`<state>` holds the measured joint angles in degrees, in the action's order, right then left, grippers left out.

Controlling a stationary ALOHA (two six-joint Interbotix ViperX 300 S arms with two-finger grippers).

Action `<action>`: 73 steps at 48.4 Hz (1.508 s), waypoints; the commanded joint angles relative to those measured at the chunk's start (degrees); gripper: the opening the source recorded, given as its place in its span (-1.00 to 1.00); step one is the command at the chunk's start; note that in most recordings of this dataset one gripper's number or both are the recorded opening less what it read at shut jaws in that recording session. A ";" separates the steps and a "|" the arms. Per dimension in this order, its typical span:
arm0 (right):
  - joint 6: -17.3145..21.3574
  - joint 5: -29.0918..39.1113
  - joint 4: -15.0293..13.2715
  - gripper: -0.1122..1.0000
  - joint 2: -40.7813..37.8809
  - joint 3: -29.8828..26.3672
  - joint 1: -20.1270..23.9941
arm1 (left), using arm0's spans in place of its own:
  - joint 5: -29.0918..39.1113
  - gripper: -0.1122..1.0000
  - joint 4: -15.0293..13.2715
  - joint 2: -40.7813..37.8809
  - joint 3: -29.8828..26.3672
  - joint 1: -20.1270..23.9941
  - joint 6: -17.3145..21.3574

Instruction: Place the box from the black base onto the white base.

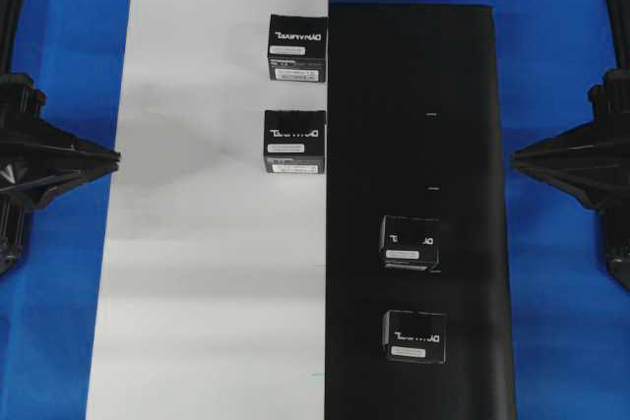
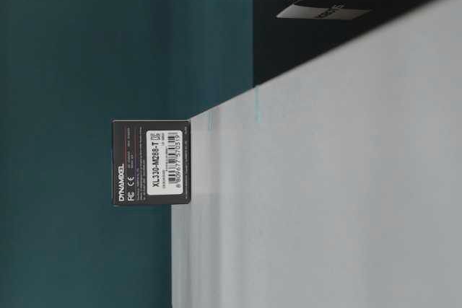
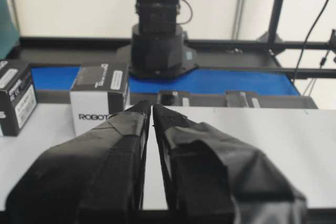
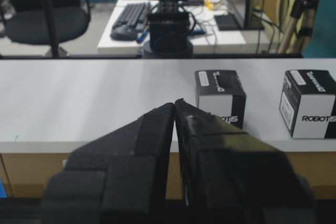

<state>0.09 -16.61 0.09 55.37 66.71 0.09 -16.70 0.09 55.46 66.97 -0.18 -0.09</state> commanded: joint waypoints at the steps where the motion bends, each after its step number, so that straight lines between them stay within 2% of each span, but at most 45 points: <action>1: 0.62 -0.09 0.26 -0.54 -0.62 -0.97 0.70 | 1.32 -0.54 0.79 -0.35 -2.11 -1.41 -1.05; 3: 0.62 1.85 0.88 -0.51 -0.62 -1.67 1.32 | 2.55 -0.57 0.79 -0.35 -2.64 -1.58 -1.41; 5: 1.05 6.59 1.49 -0.42 -0.70 -2.90 1.67 | 3.96 -0.71 0.79 -0.35 -3.08 -1.76 -1.76; 9: 1.85 16.08 1.93 -0.59 -0.70 -5.54 2.20 | 6.77 -0.83 0.79 -0.09 -4.13 -2.20 -2.02; 16: 4.13 30.94 2.11 -0.66 -0.79 -10.11 3.34 | 9.76 -0.85 0.88 0.00 -5.71 -2.29 -1.93; 25: 6.68 41.40 2.11 -0.66 -2.37 -13.01 5.89 | 10.46 -0.85 0.88 0.09 -6.24 -2.37 -2.02; 30: 8.09 45.00 2.29 -0.66 -4.39 -13.62 7.21 | 10.46 -0.85 0.79 0.00 -6.33 -2.46 -2.11; 34: 10.72 47.46 2.46 -0.66 -7.03 -13.97 7.91 | 10.55 -0.85 0.79 0.00 -6.42 -2.72 -2.11; 44: 14.68 49.04 1.93 -0.66 -15.56 -16.52 10.37 | 10.55 -0.85 0.88 0.09 -6.86 -2.99 -2.20; 51: 14.94 50.71 1.67 -0.67 -22.15 -18.90 10.81 | 10.63 -0.85 0.88 0.09 -7.03 -2.99 -2.20; 59: 14.85 55.81 -0.62 -0.66 -26.98 -21.45 10.81 | 10.55 -0.85 0.79 0.00 -7.03 -2.99 -2.20; 66: 14.85 58.89 -1.58 -0.65 -28.04 -21.80 10.55 | 10.63 -0.85 0.88 -0.26 -6.94 -2.99 -2.20; 73: 14.68 58.62 -2.37 -0.64 -28.04 -21.80 8.79 | 10.63 -0.85 0.88 -0.44 -6.94 -3.08 -2.20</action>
<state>14.94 42.36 -1.85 27.69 45.53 10.11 -5.80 0.79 55.55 61.61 -3.16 -2.20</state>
